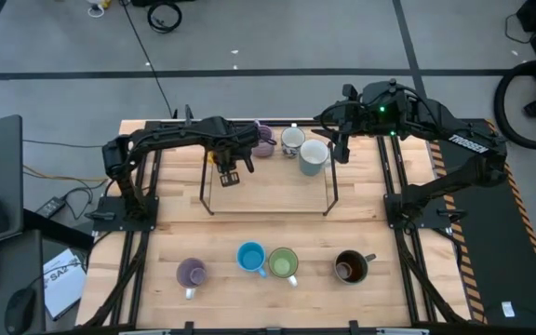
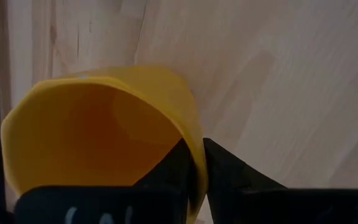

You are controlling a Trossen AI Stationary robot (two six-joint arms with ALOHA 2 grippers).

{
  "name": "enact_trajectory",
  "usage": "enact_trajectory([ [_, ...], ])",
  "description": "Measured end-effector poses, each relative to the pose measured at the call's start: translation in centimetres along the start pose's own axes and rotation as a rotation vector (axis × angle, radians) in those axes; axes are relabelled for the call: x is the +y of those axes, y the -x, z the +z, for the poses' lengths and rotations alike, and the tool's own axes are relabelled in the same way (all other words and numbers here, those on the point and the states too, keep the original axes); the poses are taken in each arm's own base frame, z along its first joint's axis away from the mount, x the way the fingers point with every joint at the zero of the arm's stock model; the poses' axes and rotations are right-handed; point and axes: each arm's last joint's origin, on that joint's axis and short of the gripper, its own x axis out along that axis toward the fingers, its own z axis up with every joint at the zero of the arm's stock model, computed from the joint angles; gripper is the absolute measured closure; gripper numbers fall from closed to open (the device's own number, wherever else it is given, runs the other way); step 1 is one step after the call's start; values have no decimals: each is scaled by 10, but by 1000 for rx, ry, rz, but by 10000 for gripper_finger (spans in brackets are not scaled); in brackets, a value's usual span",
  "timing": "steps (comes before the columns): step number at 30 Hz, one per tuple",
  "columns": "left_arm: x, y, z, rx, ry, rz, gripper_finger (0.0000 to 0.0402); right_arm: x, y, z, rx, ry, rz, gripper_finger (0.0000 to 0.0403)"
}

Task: Place coffee mugs
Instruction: Put the yellow mug on the shelf, then put the top purple mug on the shelf

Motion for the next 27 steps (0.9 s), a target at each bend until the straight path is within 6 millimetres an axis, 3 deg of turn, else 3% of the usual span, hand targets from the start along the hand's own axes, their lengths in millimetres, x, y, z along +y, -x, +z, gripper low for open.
enact_trajectory([
  [8,0,-2,1,2,1,1,347,0,0,0,1,0,0,249],
  [20,0,2,-1,5,28,10,254,0,0,0,0,0,3,249],
  [27,-1,12,-7,-15,31,12,234,0,0,0,-2,0,3,249],
])
